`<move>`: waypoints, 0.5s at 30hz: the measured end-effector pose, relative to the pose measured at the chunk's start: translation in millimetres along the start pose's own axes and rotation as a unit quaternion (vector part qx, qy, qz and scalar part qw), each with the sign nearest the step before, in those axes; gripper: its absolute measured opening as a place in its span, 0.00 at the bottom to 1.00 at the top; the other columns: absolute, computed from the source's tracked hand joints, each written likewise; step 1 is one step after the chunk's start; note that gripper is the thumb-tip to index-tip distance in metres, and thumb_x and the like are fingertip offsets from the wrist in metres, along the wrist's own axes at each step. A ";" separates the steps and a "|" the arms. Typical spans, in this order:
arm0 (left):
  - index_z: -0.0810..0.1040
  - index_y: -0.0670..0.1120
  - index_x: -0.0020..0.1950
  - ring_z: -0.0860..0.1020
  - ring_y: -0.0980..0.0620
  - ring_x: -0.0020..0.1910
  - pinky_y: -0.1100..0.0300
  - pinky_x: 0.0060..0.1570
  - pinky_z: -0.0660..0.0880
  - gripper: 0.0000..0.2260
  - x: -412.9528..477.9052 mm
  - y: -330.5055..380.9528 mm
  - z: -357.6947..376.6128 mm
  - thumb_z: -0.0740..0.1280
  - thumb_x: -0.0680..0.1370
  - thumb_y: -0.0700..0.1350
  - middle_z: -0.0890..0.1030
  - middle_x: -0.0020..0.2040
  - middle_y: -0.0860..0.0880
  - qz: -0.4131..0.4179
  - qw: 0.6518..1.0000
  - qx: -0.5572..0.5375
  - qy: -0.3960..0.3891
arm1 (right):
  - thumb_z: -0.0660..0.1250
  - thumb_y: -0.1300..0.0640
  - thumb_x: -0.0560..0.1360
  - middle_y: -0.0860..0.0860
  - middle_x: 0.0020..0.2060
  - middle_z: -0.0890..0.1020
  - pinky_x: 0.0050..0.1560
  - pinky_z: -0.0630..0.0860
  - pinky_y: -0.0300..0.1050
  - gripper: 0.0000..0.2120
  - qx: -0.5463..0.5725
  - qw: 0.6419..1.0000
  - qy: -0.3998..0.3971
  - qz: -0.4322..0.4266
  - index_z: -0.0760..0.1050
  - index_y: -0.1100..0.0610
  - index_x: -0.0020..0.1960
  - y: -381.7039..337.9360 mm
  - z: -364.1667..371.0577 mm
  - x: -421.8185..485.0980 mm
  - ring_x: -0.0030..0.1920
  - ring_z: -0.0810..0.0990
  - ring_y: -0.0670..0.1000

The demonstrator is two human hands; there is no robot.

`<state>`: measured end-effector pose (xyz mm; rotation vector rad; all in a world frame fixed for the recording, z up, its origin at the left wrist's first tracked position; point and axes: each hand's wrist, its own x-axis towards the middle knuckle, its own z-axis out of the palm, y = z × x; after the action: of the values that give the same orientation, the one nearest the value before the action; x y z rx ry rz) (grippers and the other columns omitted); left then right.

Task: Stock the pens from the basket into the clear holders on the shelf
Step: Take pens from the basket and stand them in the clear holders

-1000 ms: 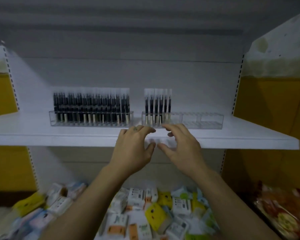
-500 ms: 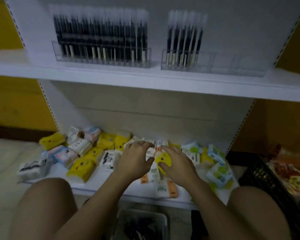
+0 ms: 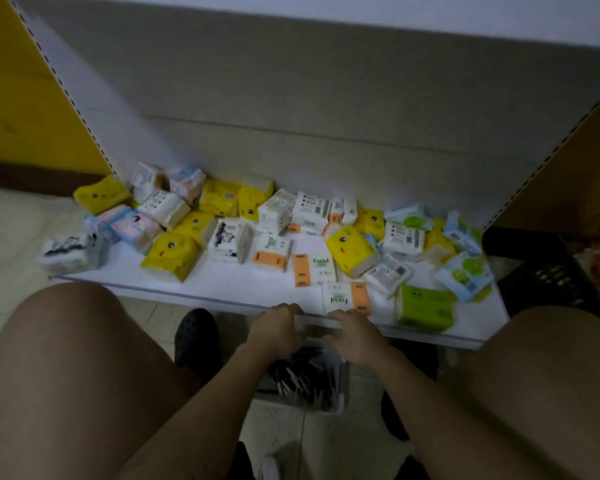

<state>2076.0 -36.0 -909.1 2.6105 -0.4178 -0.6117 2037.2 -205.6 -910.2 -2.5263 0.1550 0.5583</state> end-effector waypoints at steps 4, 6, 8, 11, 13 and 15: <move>0.73 0.47 0.66 0.73 0.46 0.64 0.57 0.61 0.71 0.18 6.6 -14.5 19.0 0.67 0.77 0.48 0.75 0.65 0.46 -0.027 0.998 -0.007 -0.049 | 0.66 0.50 0.74 0.52 0.57 0.79 0.56 0.75 0.47 0.18 -0.012 0.998 -0.067 0.004 0.76 0.55 0.62 5.5 28.7 7.8 0.57 0.78 0.55; 0.74 0.47 0.65 0.74 0.46 0.62 0.55 0.60 0.72 0.17 11.1 -22.6 32.0 0.66 0.77 0.48 0.76 0.64 0.47 -0.041 0.996 -0.005 -0.080 | 0.66 0.51 0.74 0.52 0.53 0.80 0.54 0.76 0.48 0.15 -0.020 0.995 -0.098 0.010 0.77 0.56 0.58 14.0 41.4 10.3 0.53 0.78 0.53; 0.75 0.47 0.64 0.76 0.47 0.58 0.54 0.58 0.74 0.17 17.1 -30.9 43.5 0.66 0.76 0.49 0.78 0.61 0.47 -0.051 0.992 0.009 -0.113 | 0.66 0.53 0.75 0.51 0.54 0.81 0.45 0.75 0.38 0.14 -0.020 0.993 -0.113 0.008 0.77 0.55 0.60 20.2 43.9 8.8 0.48 0.77 0.49; 0.77 0.45 0.61 0.77 0.49 0.53 0.59 0.49 0.74 0.14 26.9 -46.0 62.9 0.66 0.76 0.46 0.79 0.57 0.45 -0.074 0.985 -0.012 -0.152 | 0.65 0.56 0.77 0.47 0.49 0.79 0.34 0.66 0.31 0.13 -0.026 0.988 -0.153 0.018 0.75 0.55 0.61 39.9 46.7 15.0 0.42 0.74 0.44; 0.76 0.45 0.61 0.77 0.49 0.50 0.58 0.48 0.76 0.13 30.5 -53.7 81.2 0.65 0.77 0.44 0.80 0.56 0.44 -0.097 0.982 -0.051 -0.151 | 0.66 0.56 0.77 0.50 0.48 0.79 0.38 0.71 0.35 0.11 -0.026 0.984 -0.170 0.044 0.76 0.55 0.59 52.7 49.3 18.7 0.44 0.78 0.47; 0.76 0.44 0.62 0.77 0.47 0.52 0.54 0.53 0.77 0.13 32.6 -55.8 103.2 0.64 0.78 0.44 0.79 0.56 0.43 -0.122 0.976 -0.073 -0.163 | 0.66 0.55 0.77 0.57 0.50 0.81 0.40 0.72 0.38 0.11 -0.023 0.980 -0.180 0.078 0.78 0.60 0.55 64.8 53.6 23.8 0.49 0.80 0.54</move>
<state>2065.1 -34.4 -1030.4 2.4410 -0.1410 -1.1187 2025.3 -231.8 -992.7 -2.4202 0.2079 1.0813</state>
